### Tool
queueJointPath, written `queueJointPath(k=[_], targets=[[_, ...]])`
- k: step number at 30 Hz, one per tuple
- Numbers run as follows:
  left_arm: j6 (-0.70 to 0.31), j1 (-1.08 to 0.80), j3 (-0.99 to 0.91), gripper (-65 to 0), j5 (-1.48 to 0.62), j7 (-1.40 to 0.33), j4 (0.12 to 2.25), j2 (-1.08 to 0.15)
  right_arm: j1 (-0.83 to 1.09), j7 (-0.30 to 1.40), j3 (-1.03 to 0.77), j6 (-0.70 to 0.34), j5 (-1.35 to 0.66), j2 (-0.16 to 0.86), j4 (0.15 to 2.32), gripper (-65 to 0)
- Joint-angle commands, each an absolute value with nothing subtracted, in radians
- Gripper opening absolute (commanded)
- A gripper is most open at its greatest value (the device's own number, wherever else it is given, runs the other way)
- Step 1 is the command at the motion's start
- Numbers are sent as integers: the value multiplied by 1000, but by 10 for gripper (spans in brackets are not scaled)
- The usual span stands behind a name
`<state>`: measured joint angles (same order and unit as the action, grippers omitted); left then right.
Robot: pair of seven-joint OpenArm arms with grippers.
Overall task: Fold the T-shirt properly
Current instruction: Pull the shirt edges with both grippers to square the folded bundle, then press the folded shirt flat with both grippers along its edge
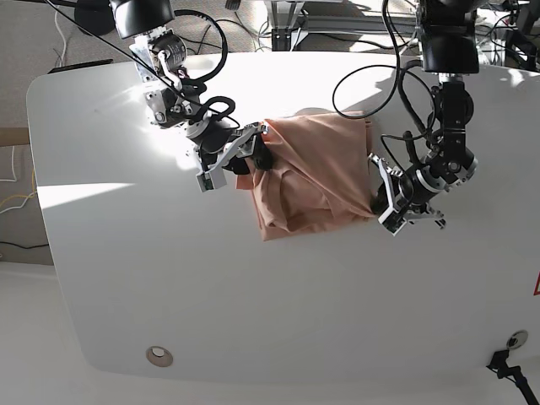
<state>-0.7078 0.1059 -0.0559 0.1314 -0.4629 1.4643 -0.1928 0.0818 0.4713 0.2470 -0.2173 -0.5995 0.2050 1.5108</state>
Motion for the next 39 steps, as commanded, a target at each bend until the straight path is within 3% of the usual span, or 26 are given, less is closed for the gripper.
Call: queueJointPath(k=[1, 12, 19, 27, 32, 39], targets=[[-698, 147, -61, -574, 136, -441, 1448, -203, 76, 466, 245, -222, -599, 209, 1524, -343], [-698, 208, -59, -574, 140, -394, 1395, -255, 77, 466, 245, -223, -599, 216, 1524, -343], [-698, 153, -128, -574, 136, -395, 1629, -326, 77, 466, 245, -223, -599, 216, 1577, -342], [-698, -97, -182, -574, 134, -398, 1937, -236, 24, 493, 240, -217, -601, 216, 1758, -338], [-698, -219, -113, -574, 137, -398, 1933, -125, -58, 547, 245, -217, -602, 199, 1756, -338], [-698, -180, -13, -574, 139, -395, 1794, -113, -142, 542, 245, -222, -601, 150, 1573, -342]])
